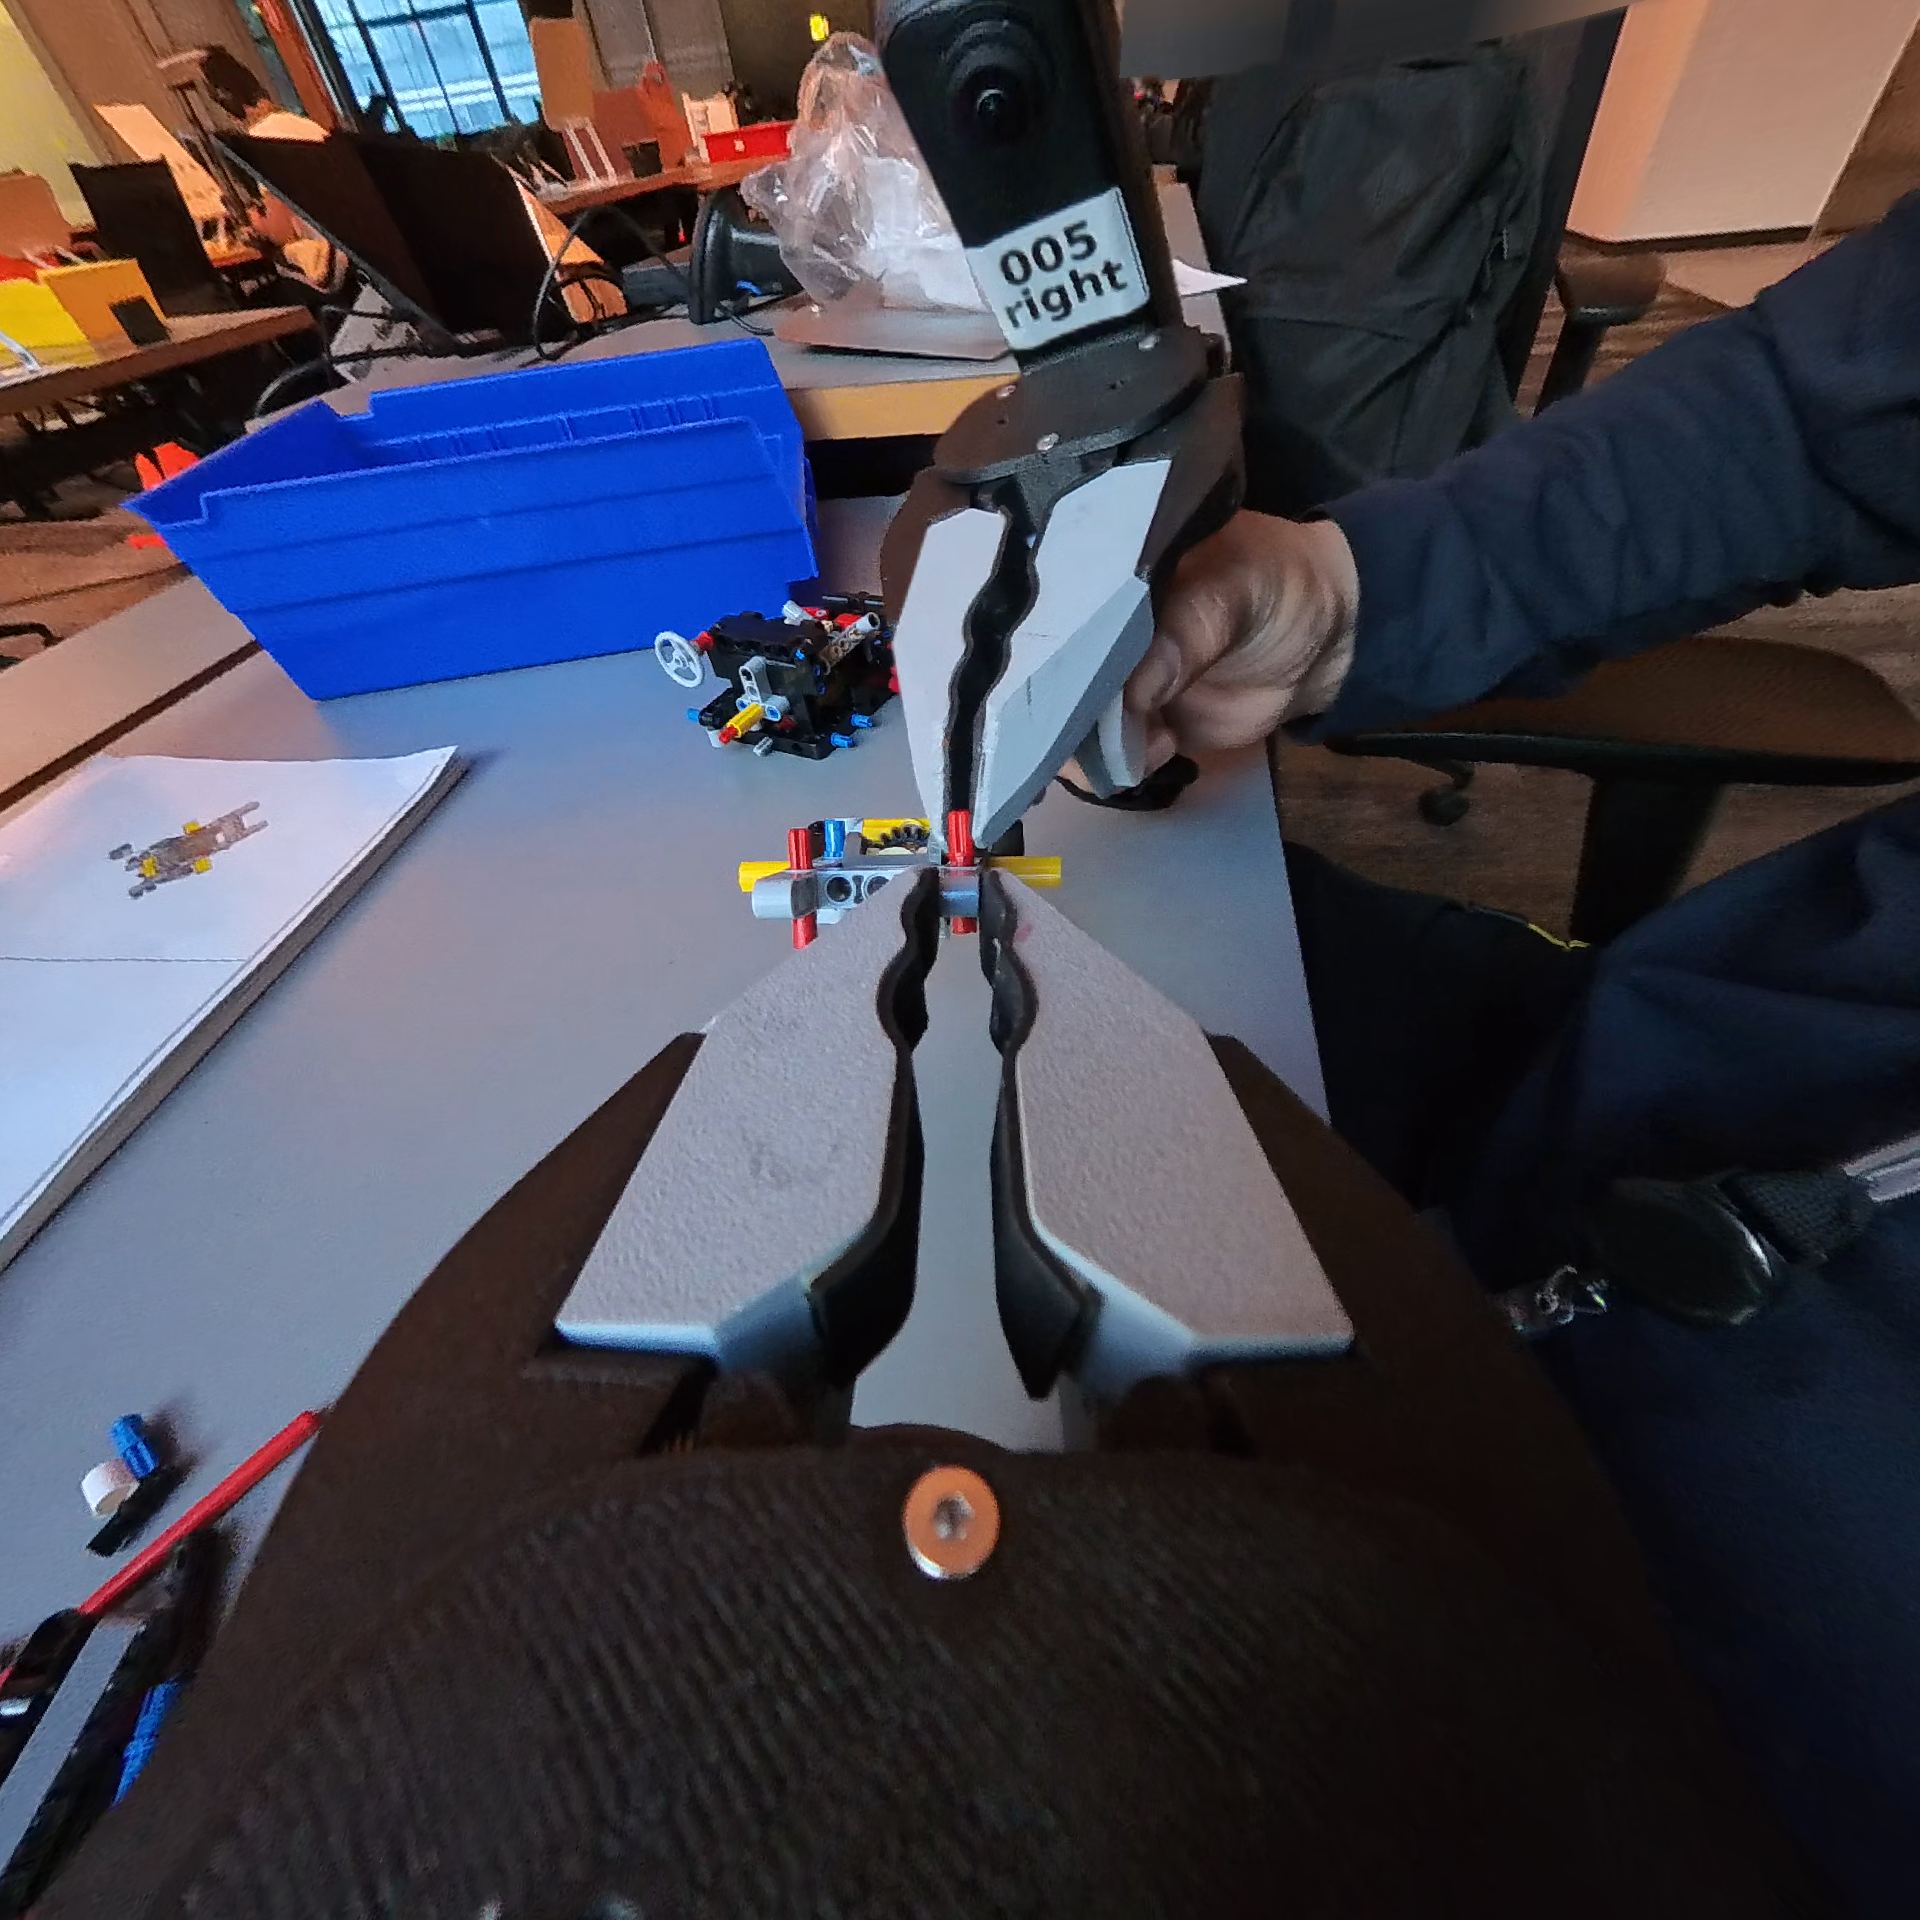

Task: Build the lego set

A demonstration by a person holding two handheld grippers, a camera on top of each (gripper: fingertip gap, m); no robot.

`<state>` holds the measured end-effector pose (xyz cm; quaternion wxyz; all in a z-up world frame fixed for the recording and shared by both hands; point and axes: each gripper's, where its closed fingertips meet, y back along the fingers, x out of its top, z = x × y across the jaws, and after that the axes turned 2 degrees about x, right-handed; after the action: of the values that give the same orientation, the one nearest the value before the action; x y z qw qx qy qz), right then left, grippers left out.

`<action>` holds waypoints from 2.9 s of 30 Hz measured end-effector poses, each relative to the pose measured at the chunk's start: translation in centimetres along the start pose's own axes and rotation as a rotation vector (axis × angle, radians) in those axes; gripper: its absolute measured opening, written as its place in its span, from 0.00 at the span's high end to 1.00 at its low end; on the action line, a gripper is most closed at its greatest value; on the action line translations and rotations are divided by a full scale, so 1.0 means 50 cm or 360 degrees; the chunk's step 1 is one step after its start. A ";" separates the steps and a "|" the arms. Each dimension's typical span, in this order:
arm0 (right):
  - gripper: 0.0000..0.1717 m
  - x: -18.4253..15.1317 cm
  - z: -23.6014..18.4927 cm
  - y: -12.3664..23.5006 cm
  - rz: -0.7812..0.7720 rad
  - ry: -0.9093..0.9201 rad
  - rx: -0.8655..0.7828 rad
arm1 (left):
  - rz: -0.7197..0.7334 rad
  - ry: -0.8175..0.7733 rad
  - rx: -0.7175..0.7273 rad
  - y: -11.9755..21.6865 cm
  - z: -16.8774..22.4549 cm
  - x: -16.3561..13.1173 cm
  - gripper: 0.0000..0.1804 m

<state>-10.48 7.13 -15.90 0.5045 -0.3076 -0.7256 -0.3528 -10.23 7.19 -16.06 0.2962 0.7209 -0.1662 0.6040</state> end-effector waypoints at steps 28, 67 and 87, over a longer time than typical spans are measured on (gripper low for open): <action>0.93 0.048 0.057 0.021 -0.0527 0.1103 -0.1305 | 0.0463 0.1909 -0.0074 -0.032 -0.062 0.045 0.97; 0.93 0.015 0.088 0.012 -0.0624 0.1197 -0.1181 | 0.0599 0.1933 0.0120 -0.033 -0.083 0.017 0.97; 0.92 -0.022 0.138 -0.006 -0.0503 0.1137 -0.1149 | 0.0469 0.2060 0.0149 -0.054 -0.116 -0.037 0.97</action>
<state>-13.94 12.53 -18.69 0.5229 -0.2093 -0.3786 -0.7345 -13.48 12.70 -17.93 0.2191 0.1946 -0.0252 0.9558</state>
